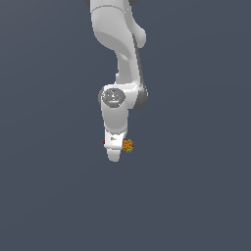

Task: Pick up the object and move it to a goal position.

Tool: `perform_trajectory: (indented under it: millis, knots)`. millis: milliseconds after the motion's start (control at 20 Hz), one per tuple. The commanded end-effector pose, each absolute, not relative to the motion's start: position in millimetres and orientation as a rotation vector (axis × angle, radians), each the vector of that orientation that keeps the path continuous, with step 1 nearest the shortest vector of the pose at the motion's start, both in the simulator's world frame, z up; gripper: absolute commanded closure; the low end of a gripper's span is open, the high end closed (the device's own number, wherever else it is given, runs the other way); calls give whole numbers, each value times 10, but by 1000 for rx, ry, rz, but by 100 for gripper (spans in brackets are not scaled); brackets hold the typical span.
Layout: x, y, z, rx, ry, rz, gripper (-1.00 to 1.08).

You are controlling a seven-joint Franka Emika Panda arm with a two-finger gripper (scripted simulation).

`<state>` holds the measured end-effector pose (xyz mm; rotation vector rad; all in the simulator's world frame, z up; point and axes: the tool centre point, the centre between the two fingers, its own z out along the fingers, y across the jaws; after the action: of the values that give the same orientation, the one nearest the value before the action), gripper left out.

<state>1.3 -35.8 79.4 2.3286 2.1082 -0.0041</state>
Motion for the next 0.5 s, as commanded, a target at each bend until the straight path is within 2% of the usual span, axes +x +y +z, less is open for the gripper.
perform_trajectory:
  millis: [0, 450]
  knots:
    - [-68, -357, 998, 2327, 2107, -3, 108]
    - [-395, -345, 1778, 2326, 2107, -5, 108]
